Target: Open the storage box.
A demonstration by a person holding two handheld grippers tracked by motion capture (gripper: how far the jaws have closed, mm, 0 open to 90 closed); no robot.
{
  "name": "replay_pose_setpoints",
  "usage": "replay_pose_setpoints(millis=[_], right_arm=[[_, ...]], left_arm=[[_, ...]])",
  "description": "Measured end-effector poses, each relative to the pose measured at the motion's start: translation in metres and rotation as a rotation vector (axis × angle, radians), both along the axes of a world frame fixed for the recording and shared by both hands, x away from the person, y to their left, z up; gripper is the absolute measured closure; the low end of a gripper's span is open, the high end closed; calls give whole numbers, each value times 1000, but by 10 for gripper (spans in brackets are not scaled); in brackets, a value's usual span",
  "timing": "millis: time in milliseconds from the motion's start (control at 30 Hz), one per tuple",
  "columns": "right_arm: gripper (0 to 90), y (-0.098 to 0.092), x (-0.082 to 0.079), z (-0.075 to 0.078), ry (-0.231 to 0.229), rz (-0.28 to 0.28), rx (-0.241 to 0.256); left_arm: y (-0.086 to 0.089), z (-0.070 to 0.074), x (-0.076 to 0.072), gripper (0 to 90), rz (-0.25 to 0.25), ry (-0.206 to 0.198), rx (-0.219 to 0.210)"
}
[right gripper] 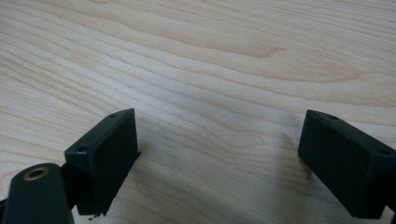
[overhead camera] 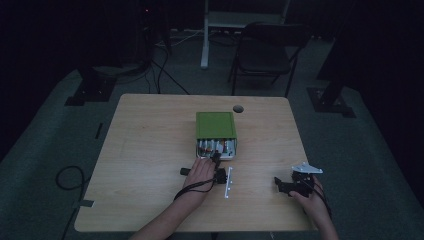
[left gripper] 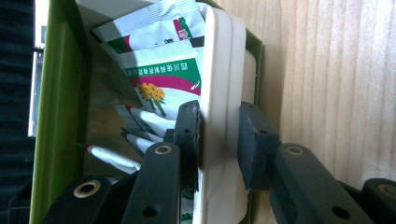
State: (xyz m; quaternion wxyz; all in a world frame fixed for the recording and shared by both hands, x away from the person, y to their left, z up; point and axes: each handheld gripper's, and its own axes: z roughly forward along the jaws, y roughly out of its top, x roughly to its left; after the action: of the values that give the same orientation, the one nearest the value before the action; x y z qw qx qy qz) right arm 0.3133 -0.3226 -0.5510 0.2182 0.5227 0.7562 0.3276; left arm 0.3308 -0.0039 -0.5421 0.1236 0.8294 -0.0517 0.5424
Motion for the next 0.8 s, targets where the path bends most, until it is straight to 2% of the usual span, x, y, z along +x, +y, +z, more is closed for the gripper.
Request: replay_pose_setpoints(millis=[300, 367, 400, 567, 800], right_arm=[[119, 0, 0, 0, -1, 2, 0], [119, 0, 0, 0, -1, 2, 0], [119, 0, 0, 0, -1, 2, 0], [119, 0, 0, 0, -1, 2, 0], [119, 0, 0, 0, -1, 2, 0]], left_arm=[[-1, 3, -3, 732, -4, 28, 12], [-2, 4, -4, 733, -3, 29, 26], [-1, 4, -5, 733, -4, 35, 17], [-2, 6, -9, 735, -4, 39, 38], [-3, 6, -18, 735, 3, 43, 38]])
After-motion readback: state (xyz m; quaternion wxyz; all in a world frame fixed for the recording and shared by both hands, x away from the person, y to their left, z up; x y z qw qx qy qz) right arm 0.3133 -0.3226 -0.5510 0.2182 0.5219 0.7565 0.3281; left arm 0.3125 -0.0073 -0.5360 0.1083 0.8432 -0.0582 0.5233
